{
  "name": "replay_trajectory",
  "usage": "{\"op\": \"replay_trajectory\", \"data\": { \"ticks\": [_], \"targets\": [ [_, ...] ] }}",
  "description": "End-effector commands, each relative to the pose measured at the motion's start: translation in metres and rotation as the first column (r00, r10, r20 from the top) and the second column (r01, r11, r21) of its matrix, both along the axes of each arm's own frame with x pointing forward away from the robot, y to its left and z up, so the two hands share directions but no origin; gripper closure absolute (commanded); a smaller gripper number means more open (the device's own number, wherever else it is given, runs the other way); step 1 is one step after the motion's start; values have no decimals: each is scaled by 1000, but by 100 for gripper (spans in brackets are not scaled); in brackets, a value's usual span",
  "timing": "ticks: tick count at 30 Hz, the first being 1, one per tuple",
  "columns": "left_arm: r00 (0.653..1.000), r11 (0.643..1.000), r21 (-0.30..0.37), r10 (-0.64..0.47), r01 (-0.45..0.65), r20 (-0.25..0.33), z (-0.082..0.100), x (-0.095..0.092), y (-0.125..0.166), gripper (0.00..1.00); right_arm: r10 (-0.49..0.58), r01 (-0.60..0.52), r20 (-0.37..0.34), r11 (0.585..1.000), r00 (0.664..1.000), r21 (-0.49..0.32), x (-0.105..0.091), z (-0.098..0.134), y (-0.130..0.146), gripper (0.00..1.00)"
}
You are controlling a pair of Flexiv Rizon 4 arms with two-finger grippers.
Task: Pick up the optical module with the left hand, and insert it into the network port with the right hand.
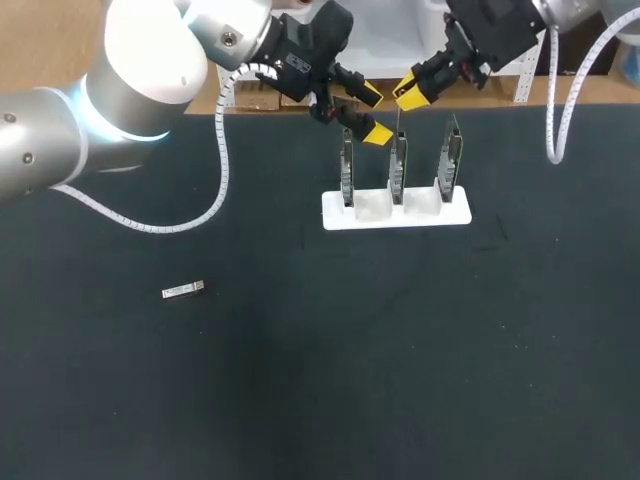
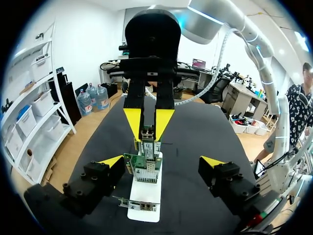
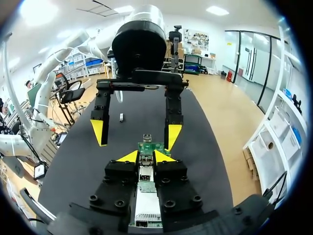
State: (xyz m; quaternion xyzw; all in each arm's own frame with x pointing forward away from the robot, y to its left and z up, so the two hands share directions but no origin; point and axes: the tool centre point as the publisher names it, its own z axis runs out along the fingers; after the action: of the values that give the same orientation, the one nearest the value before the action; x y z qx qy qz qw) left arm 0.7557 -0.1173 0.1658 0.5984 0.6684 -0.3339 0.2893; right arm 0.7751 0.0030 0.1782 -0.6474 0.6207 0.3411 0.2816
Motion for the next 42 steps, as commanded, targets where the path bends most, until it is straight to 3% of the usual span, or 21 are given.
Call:
{"op": "replay_trajectory", "data": {
  "ticks": [1,26,42],
  "targets": [
    [1000,1000,3,-2,2,-1,0,1,0,0,-6,5,24,1000,1000,6,-7,3,-2,100],
    [1000,1000,3,-2,2,-1,0,1,0,0,9,-9,76,1000,997,-4,-15,7,-8,100],
    [1000,1000,3,-2,2,-1,0,1,0,0,12,-12,69,1000,998,-4,-10,3,-4,100]
  ]
}}
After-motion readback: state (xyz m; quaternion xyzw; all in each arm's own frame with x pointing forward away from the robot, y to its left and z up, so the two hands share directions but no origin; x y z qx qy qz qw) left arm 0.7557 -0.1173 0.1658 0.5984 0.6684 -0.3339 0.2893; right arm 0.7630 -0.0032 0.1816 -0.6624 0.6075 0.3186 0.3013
